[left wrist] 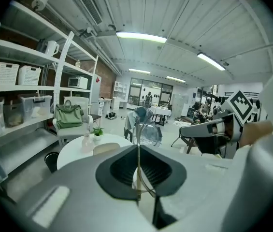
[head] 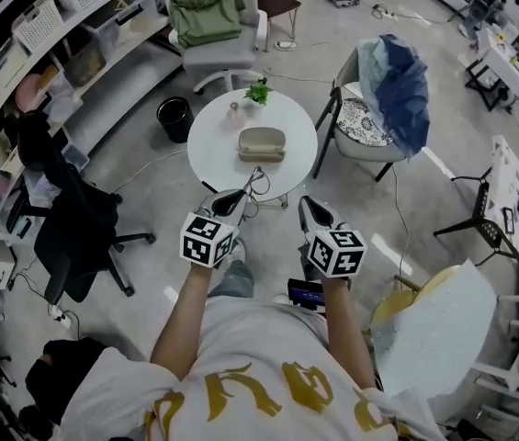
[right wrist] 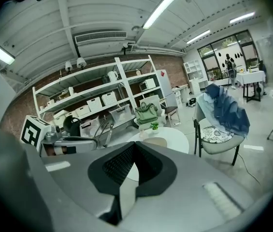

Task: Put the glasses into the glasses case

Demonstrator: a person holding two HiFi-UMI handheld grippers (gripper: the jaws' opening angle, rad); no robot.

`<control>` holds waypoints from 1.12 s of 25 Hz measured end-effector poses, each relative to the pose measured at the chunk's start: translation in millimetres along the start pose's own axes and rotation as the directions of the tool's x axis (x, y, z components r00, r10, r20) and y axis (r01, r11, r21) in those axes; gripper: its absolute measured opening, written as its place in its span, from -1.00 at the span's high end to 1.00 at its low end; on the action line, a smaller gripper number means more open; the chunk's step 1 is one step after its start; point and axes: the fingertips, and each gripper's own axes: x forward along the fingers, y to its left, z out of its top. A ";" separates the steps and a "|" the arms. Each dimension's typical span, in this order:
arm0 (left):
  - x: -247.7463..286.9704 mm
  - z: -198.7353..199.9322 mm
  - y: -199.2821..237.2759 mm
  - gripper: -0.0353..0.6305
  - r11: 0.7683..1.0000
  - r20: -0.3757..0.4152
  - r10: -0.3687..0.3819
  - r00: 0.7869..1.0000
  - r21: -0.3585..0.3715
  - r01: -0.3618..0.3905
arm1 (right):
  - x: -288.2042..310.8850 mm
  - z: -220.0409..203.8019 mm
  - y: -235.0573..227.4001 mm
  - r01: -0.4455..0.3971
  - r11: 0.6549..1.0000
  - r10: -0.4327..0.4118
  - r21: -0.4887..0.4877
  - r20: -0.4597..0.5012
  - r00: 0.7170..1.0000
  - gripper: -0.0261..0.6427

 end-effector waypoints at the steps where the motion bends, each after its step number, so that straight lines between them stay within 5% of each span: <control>1: 8.8 2.7 11.4 0.85 1.000 -0.006 -0.010 1.000 -0.008 0.010 | 11.5 2.9 -1.3 0.008 1.000 -0.008 0.001 -0.009 1.000 0.89; 12: 102.8 32.2 121.2 0.85 0.988 -0.069 -0.152 0.986 -0.006 0.152 | 128.4 48.1 -21.1 0.116 0.993 -0.116 0.024 -0.027 0.993 0.88; 19: 149.8 28.0 138.7 0.85 0.968 -0.130 -0.247 0.960 0.015 0.251 | 158.2 61.3 -41.6 0.208 0.977 -0.207 0.038 -0.031 0.978 0.88; 28: 185.4 22.0 147.1 0.85 0.967 -0.177 -0.251 0.952 0.003 0.255 | 168.1 47.5 -72.4 0.224 0.970 -0.218 0.092 -0.076 0.973 0.88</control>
